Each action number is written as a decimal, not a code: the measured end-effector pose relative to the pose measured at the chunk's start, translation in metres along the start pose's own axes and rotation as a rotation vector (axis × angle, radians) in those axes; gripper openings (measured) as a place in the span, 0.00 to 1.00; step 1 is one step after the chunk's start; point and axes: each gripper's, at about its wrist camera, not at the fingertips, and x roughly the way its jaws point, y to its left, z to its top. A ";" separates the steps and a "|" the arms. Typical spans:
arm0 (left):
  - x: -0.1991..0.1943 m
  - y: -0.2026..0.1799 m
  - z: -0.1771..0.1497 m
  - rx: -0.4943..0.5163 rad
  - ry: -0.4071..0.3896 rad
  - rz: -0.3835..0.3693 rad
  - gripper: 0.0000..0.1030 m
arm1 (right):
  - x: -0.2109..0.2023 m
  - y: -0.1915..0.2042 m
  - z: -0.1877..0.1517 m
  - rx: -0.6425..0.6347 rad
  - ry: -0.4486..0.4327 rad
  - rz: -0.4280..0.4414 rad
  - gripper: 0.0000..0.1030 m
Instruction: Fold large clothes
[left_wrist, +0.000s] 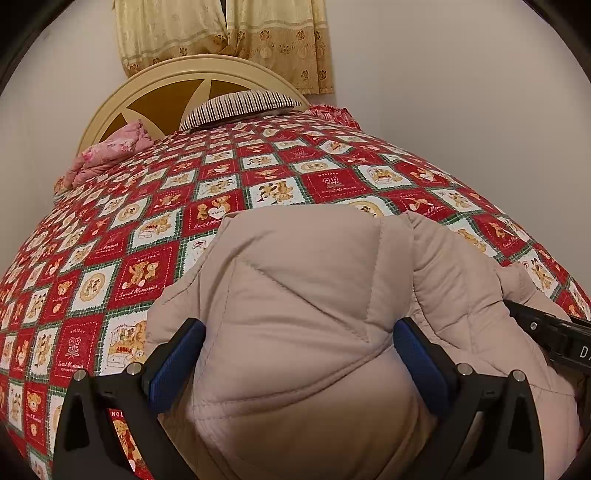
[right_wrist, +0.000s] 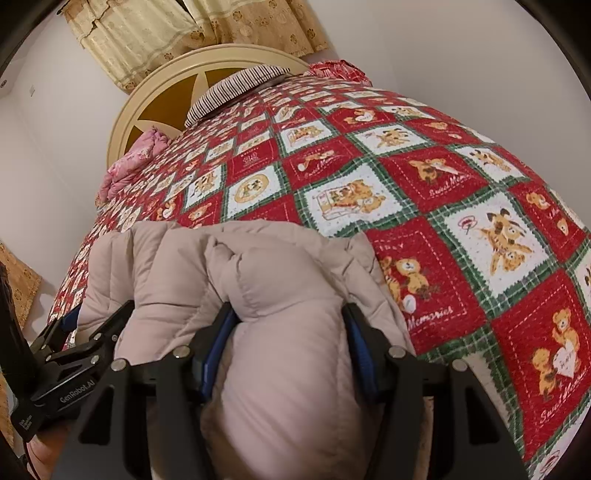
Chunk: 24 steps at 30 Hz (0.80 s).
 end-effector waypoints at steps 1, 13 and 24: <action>0.000 -0.001 0.000 0.001 -0.001 0.001 0.99 | 0.000 0.000 0.000 0.000 -0.001 0.000 0.58; 0.000 0.000 0.000 0.001 0.000 0.001 0.99 | 0.002 0.000 -0.001 0.012 0.001 0.018 0.58; 0.004 0.000 -0.003 0.006 0.012 -0.001 0.99 | 0.001 -0.005 -0.001 0.037 0.007 0.050 0.58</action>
